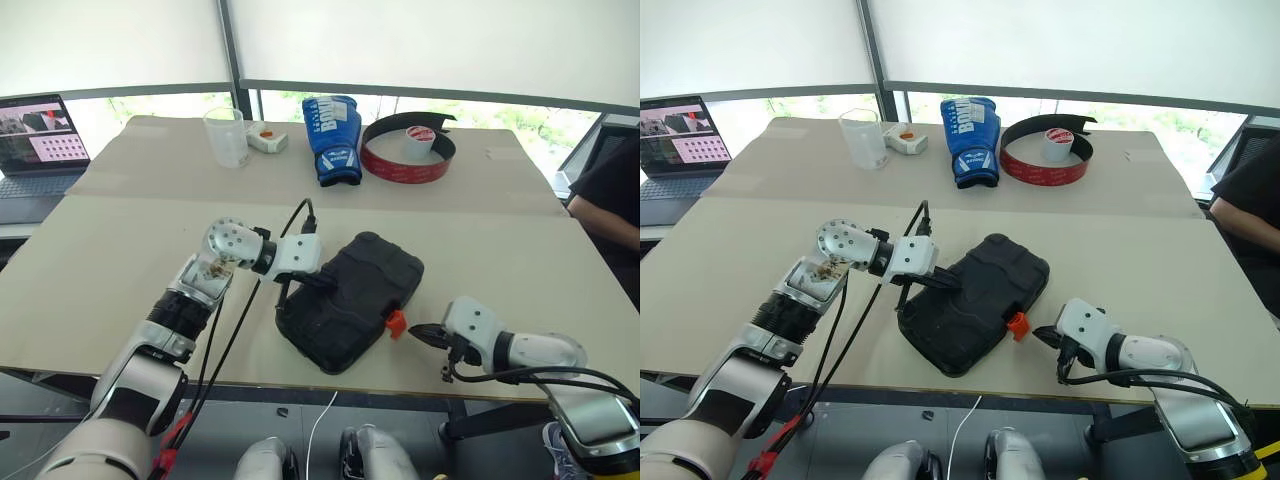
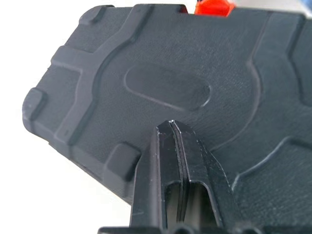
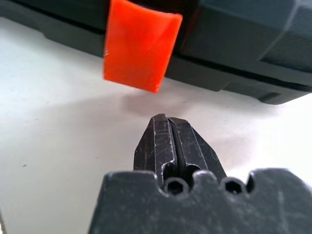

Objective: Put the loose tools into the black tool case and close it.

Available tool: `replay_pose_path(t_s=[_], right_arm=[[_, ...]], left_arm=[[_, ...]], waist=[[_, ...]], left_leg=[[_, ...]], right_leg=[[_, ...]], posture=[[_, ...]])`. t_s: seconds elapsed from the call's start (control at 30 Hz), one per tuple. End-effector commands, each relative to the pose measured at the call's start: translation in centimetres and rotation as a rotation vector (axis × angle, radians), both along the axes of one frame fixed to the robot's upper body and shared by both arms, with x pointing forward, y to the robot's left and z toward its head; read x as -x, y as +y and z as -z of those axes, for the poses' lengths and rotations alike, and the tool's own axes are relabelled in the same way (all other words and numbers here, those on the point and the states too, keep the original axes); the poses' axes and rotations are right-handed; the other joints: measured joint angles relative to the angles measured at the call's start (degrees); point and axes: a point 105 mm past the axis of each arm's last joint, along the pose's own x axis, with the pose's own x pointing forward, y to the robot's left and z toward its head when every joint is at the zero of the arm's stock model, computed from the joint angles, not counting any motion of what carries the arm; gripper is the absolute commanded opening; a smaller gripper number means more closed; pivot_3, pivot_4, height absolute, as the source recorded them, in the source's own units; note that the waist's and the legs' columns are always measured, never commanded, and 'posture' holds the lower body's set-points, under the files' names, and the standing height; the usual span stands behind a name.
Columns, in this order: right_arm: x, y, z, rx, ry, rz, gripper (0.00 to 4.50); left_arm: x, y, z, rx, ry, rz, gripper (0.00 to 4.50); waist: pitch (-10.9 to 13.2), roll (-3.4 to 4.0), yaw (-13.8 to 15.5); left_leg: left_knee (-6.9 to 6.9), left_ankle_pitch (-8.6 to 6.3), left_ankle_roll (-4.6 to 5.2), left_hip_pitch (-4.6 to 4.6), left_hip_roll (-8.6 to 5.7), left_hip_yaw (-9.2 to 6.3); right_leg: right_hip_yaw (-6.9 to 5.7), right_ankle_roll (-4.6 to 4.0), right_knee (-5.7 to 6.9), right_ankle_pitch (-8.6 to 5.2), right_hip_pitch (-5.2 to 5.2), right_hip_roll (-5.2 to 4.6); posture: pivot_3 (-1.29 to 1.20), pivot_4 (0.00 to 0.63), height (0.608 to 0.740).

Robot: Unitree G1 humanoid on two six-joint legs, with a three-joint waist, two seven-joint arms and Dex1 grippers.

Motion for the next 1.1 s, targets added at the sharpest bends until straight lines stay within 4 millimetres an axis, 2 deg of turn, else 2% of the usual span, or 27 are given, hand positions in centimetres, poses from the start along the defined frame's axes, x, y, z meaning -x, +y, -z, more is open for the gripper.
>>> replay_pose_path(t_s=[0.03,0.17,0.3,0.5,0.7,0.83,0.9,1.0,1.1], right_arm=[[0.5,0.0,-2.3,-0.052,-0.026,-0.013,0.03],[1.1,0.2,-4.3,-0.146,-0.009,-0.009,0.03],[1.2,0.2,-2.9,-0.069,0.013,-0.03,0.03],[0.3,1.3,-3.1,-0.129,0.008,-0.032,0.03],[-0.2,3.0,-1.5,-0.143,0.049,-0.059,0.03],[-0.4,3.2,-1.4,-0.145,0.046,-0.057,0.03],[-0.3,3.0,-2.0,-0.15,0.039,-0.049,0.03],[0.7,1.8,-4.1,-0.174,0.036,-0.047,0.03],[1.7,1.7,-5.7,-0.225,0.051,-0.065,0.03]], left_arm=[[0.5,1.0,3.6,-0.098,0.099,-0.022,0.0],[0.8,0.9,3.5,-0.069,0.112,-0.026,0.0],[0.8,0.7,3.3,-0.053,0.109,-0.027,0.0],[0.6,0.5,2.9,-0.048,0.1,-0.03,0.0],[0.4,0.4,2.6,-0.045,0.093,-0.032,0.0],[0.3,0.3,2.5,-0.042,0.09,-0.032,0.0],[0.3,0.4,2.5,-0.043,0.089,-0.034,0.0],[0.3,0.5,2.6,-0.043,0.088,-0.037,0.0],[0.3,0.5,2.6,-0.042,0.087,-0.038,0.0]], waist=[[-0.07,0.0,0.04],[-0.19,0.04,0.07],[-0.35,0.03,0.1],[-0.37,0.04,0.11],[-0.41,0.0,-0.01],[-0.42,0.01,0.04],[-0.42,0.01,0.06],[-0.42,0.05,0.15],[-0.43,0.04,0.18]], left_leg=[[0.0,0.0,0.01,0.0,0.0,0.0],[0.0,-0.01,0.03,0.0,0.0,0.0],[-0.01,-0.03,0.06,-0.01,0.0,-0.04],[0.0,-0.07,0.12,-0.03,-0.01,-0.02],[0.0,-0.07,0.12,-0.02,0.0,-0.02],[0.0,-0.07,0.12,-0.03,0.0,-0.02],[0.0,-0.07,0.12,-0.04,0.0,-0.02],[0.0,-0.07,0.13,-0.06,0.0,-0.02],[0.0,-0.09,0.16,-0.08,-0.01,-0.04]], right_leg=[[0.0,0.0,0.0,0.0,0.0,0.0],[0.0,0.0,0.0,0.0,0.0,0.0],[-0.04,0.0,-0.04,0.0,0.01,0.01],[-0.03,0.01,-0.06,0.0,0.01,0.0],[-0.04,0.01,-0.07,0.0,0.01,0.0],[-0.04,0.01,-0.05,0.0,0.0,-0.01],[-0.04,0.01,-0.06,0.0,0.0,-0.01],[-0.04,0.01,-0.06,0.0,-0.01,-0.02],[-0.05,0.02,-0.08,0.0,-0.01,-0.02]], posture=[[0.0,0.15,0.727],[0.0,0.15,0.727],[0.0,0.15,0.727],[0.0,0.15,0.727],[0.0,0.15,0.727],[0.0,0.15,0.727],[0.0,0.15,0.727],[0.0,0.15,0.727],[0.0,0.15,0.727]])
